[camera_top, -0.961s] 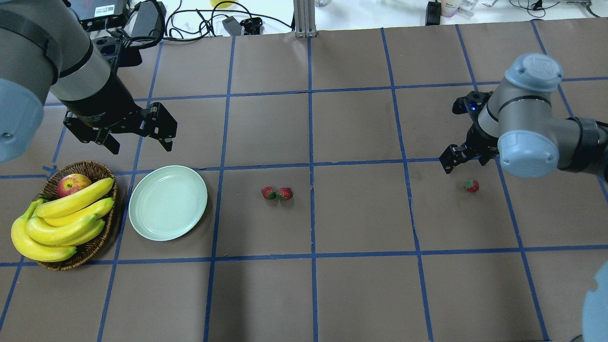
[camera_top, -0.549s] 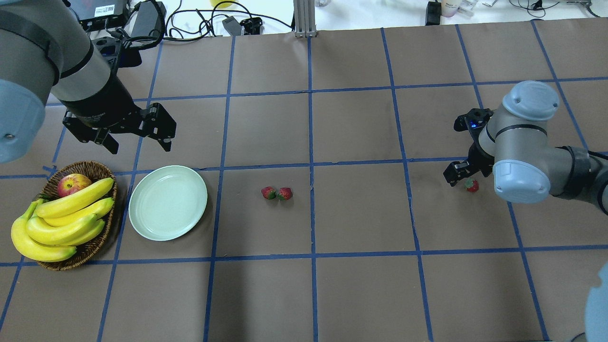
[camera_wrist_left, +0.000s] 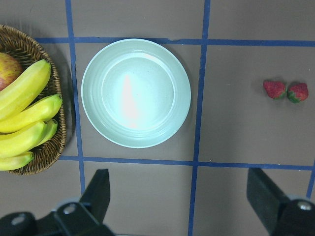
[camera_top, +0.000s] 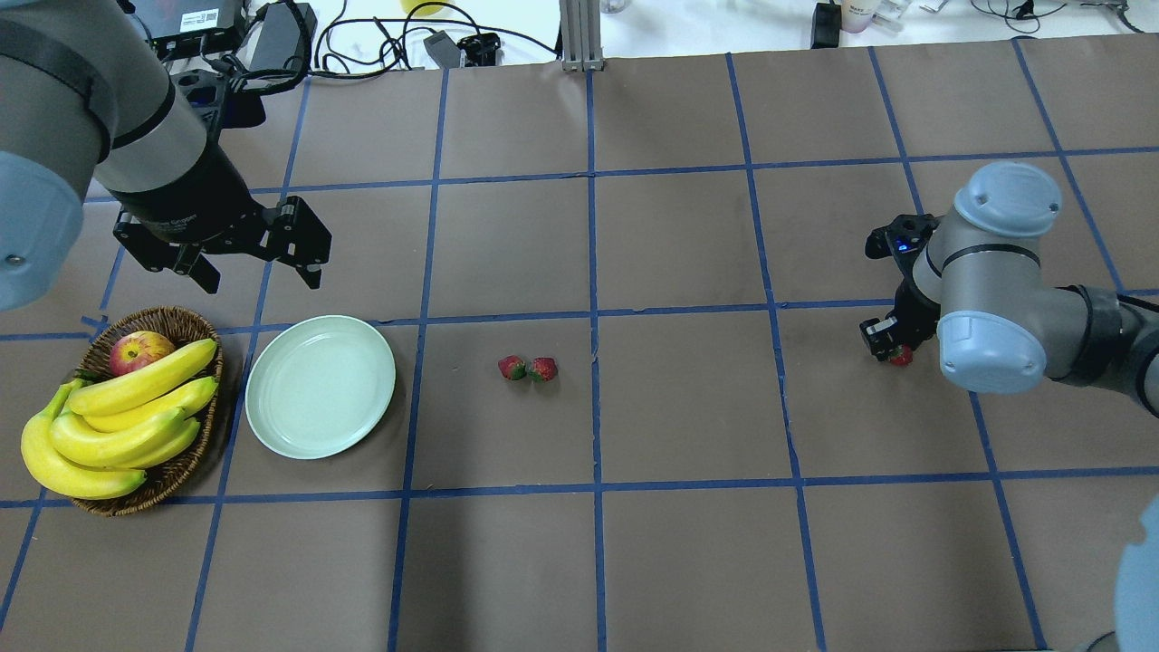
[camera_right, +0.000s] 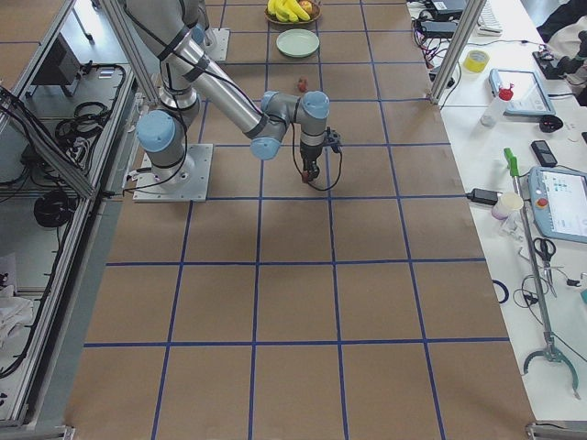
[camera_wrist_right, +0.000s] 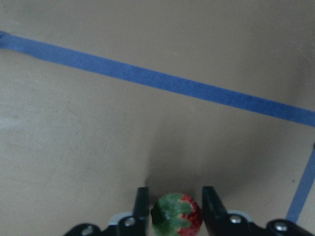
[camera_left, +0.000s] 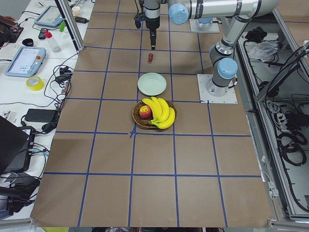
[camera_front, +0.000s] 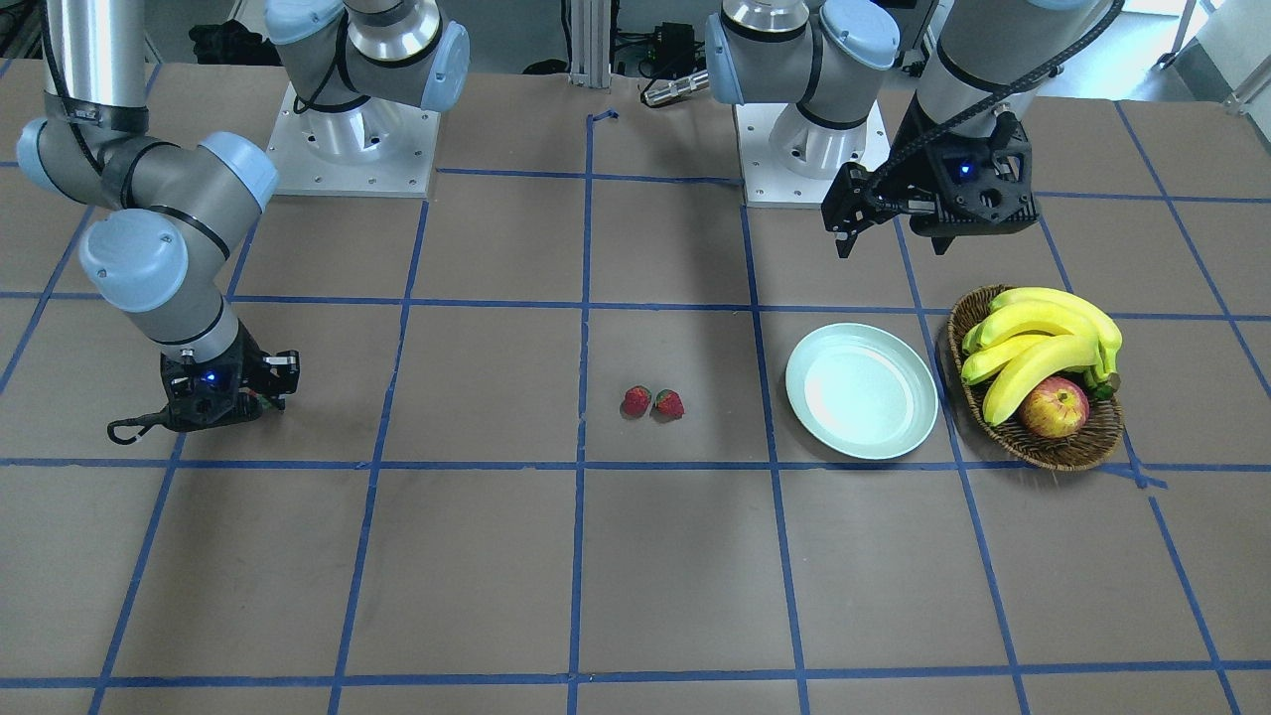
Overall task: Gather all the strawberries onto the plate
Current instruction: 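Reach the right gripper to the farther lone strawberry and grasp it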
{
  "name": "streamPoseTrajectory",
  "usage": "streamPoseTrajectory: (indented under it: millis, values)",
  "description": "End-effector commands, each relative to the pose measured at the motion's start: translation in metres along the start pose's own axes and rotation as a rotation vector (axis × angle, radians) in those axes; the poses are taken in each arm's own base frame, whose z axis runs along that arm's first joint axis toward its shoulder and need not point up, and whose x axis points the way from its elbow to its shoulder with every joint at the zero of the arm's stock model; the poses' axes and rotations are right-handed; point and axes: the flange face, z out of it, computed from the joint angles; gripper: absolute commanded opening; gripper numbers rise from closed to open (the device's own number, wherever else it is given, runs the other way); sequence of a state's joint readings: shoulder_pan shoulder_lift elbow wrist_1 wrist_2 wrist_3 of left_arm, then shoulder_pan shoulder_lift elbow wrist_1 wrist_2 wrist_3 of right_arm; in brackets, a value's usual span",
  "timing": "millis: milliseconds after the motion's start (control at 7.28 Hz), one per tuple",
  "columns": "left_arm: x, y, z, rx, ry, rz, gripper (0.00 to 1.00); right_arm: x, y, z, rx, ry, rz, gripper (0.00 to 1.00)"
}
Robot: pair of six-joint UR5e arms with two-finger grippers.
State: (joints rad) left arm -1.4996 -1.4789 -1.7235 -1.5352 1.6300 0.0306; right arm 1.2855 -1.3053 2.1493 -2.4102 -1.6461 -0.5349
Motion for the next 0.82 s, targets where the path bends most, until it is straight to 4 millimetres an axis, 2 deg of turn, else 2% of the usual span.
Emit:
streamPoseTrajectory:
  millis: [0,137,275,412,549,687]
  values:
    - [0.0,0.0,0.0,0.001,-0.001,0.001,1.0,0.001,0.0,0.001,-0.009,0.007,-0.03,0.2]
    - [0.0,0.0,0.001,-0.001,-0.001,0.002,1.0,0.002,-0.001,-0.004,-0.017,0.002,-0.02,0.2]
    - [0.0,0.0,0.001,-0.001,-0.002,0.002,1.0,0.007,-0.017,-0.023,-0.002,0.001,0.018,0.2]
    - [-0.001,0.0,0.001,-0.001,-0.002,0.001,1.0,-0.002,-0.037,-0.049,-0.047,-0.031,0.126,0.22]
    - [-0.001,0.0,0.001,-0.002,-0.002,0.001,1.0,-0.044,-0.067,-0.081,-0.033,-0.021,0.131,0.22]
    - [-0.001,0.0,0.001,-0.002,-0.002,0.002,1.0,-0.095,-0.088,-0.102,0.004,-0.039,0.19,0.23]
